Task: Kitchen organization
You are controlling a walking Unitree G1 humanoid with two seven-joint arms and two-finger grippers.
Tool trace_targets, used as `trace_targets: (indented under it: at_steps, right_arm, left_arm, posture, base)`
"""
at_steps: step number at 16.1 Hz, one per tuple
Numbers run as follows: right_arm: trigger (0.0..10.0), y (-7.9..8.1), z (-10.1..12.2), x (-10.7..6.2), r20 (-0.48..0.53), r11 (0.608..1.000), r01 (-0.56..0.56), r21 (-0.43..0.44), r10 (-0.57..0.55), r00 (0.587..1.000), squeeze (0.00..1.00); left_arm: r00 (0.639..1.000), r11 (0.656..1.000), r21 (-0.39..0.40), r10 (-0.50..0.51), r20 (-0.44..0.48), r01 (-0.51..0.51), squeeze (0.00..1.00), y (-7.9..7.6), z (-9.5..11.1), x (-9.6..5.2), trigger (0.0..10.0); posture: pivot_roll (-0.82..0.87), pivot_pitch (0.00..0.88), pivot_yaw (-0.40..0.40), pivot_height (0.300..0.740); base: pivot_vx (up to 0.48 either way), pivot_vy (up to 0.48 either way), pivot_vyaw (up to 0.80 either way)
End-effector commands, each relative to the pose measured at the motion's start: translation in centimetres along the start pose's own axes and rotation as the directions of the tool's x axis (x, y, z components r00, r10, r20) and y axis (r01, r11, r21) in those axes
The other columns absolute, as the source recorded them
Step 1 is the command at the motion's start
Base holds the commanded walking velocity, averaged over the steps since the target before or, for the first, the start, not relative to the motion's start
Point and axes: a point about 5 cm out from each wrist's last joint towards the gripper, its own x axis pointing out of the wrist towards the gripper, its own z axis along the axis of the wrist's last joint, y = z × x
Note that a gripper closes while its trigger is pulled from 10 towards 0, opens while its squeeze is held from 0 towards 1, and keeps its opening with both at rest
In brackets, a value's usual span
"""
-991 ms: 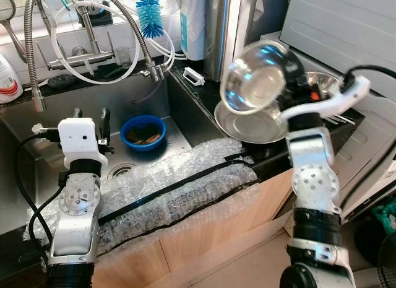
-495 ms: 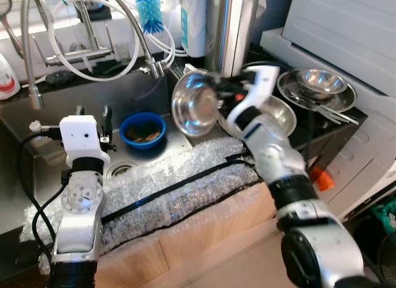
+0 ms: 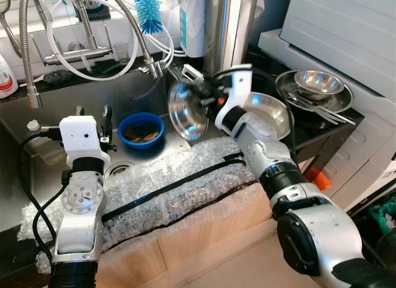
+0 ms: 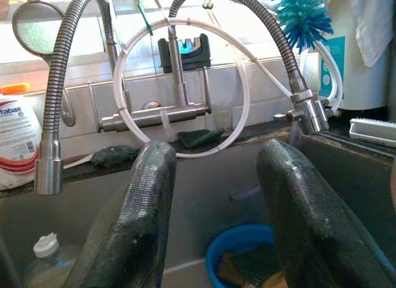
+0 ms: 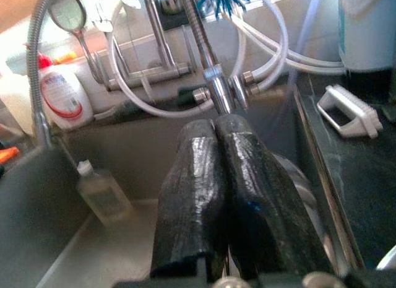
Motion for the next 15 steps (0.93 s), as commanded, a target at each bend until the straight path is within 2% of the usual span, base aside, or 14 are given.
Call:
trace_targets:
  at_steps: [1,6,9,12,15]
  right_arm:
    - [10.0,0.0,1.3,0.5,0.02,0.999,0.015,-0.04,-0.014,1.0,0.0]
    - [10.0,-1.1,1.7,0.3,0.01,0.993,0.1,-0.07,-0.099,0.995,0.0]
    - [10.0,-1.5,0.9,0.1,-0.037,0.987,0.138,-0.085,-0.141,0.989,0.0]
    - [10.0,-1.4,0.9,0.2,-0.032,0.988,0.131,-0.08,-0.134,0.99,0.0]
    - [10.0,-0.7,1.0,0.5,-0.02,0.994,0.083,-0.074,-0.085,0.996,0.0]
  left_arm:
    - [1.0,1.0,-0.008,0.005,0.015,-0.005,0.0,-0.1,0.2,0.0,10.0]
    - [1.0,1.0,-0.014,-0.006,0.011,0.006,0.0,-0.4,0.1,0.1,10.0]
    - [1.0,1.0,-0.015,-0.013,0.006,0.013,0.0,-0.5,0.0,0.0,10.0]
    - [1.0,1.0,-0.013,-0.015,0.0,0.015,0.0,-0.5,-0.2,0.0,10.0]
    - [1.0,1.0,-0.014,-0.014,0.001,0.014,0.0,-0.6,-0.2,0.0,10.0]
  posture:
    - [-0.02,0.0,-0.024,0.74]
    - [-0.03,0.0,-0.023,0.74]
    - [-0.02,0.0,-0.025,0.74]
    - [-0.03,0.0,-0.025,0.74]
    - [-0.03,0.0,-0.029,0.74]
  base:
    - [0.0,0.0,0.0]
    - [0.0,0.0,0.0]
    - [0.0,0.0,0.0]
    - [0.0,0.0,0.0]
    - [0.0,0.0,0.0]
